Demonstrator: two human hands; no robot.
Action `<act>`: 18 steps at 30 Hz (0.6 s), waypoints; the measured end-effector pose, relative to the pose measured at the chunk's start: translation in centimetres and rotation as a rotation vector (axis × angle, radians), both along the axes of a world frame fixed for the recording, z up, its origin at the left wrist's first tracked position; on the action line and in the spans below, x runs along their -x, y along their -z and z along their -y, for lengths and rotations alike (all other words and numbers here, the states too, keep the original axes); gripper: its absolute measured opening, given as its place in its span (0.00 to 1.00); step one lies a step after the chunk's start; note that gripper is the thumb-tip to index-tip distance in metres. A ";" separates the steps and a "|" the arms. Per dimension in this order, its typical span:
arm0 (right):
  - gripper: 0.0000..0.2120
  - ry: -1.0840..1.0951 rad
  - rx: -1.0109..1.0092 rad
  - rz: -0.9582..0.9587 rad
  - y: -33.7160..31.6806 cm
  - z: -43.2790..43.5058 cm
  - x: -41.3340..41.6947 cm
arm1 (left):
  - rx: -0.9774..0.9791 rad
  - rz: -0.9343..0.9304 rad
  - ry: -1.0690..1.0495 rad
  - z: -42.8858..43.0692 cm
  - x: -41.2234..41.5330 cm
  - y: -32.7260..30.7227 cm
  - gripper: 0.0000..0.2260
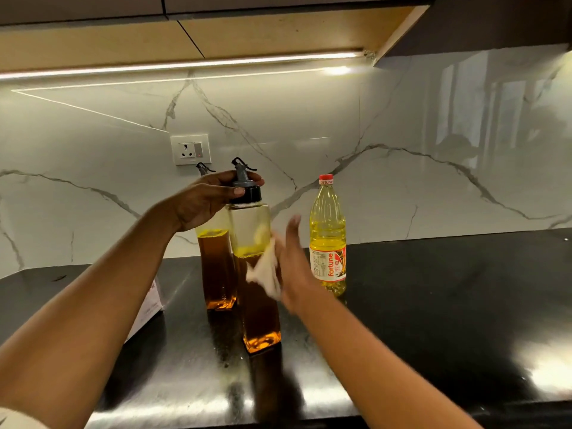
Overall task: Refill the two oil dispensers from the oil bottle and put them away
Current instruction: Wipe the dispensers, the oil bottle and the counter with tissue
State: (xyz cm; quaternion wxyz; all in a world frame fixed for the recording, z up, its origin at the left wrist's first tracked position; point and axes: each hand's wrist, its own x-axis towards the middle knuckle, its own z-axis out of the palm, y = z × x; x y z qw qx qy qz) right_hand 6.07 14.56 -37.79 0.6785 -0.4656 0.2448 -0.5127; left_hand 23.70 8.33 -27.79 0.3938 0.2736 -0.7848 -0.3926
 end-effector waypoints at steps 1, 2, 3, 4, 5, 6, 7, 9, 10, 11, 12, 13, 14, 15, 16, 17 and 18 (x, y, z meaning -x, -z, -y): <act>0.40 -0.039 -0.066 -0.033 2.6 -0.2 -0.1 | -0.006 0.003 0.009 0.0 0.0 -0.1 0.28; 0.43 -0.054 -0.154 -0.105 5.2 0.0 -0.3 | -0.013 0.008 0.015 0.0 0.1 -0.1 0.27; 0.47 -0.037 -0.201 -0.212 7.3 0.5 -0.4 | -0.014 0.013 0.018 0.1 0.1 -0.1 0.27; 0.51 -0.028 -0.214 -0.285 8.2 1.2 -0.4 | -0.014 0.016 0.024 0.2 0.2 -0.1 0.27; 0.52 -0.034 -0.200 -0.299 8.1 2.1 -0.2 | -0.018 0.015 0.030 0.3 0.2 -0.1 0.27; 0.50 -0.039 -0.166 -0.259 6.7 2.6 -0.1 | -0.027 0.008 0.037 0.3 0.2 -0.1 0.27; 0.45 -0.042 -0.130 -0.207 4.6 2.6 -0.1 | -0.034 -0.003 0.045 0.4 0.1 0.0 0.27; 0.44 -0.058 -0.008 -0.092 -0.4 2.3 -0.1 | -0.040 -0.023 0.059 0.5 -0.1 0.2 0.26; 0.43 -0.057 0.052 -0.043 -2.5 2.0 -0.1 | -0.044 -0.032 0.066 0.5 -0.3 0.2 0.27; 0.41 -0.049 0.093 -0.019 -3.9 1.6 -0.3 | -0.050 -0.039 0.070 0.6 -0.4 0.2 0.27; 0.39 -0.035 0.122 -0.015 -4.3 1.1 -0.2 | -0.052 -0.042 0.072 0.6 -0.4 0.2 0.28; 0.38 -0.025 0.128 -0.030 -3.7 0.4 -0.1 | -0.055 -0.042 0.074 0.6 -0.4 0.2 0.28; 0.37 -0.053 0.090 -0.049 -2.3 -0.1 0.1 | -0.058 -0.043 0.077 0.6 -0.3 0.2 0.29; 0.37 -0.075 0.030 -0.109 -0.1 -0.7 0.3 | -0.062 -0.046 0.079 0.6 -0.2 0.2 0.29; 0.37 -0.099 -0.033 -0.185 2.2 -1.1 0.5 | -0.063 -0.045 0.078 0.7 -0.2 0.3 0.28; 0.38 -0.097 -0.083 -0.268 4.8 -1.4 0.8 | -0.069 -0.046 0.081 0.7 -0.1 0.3 0.27; 0.40 -0.099 -0.120 -0.315 6.8 -1.5 1.0 | -0.076 -0.049 0.083 0.7 -0.1 0.3 0.27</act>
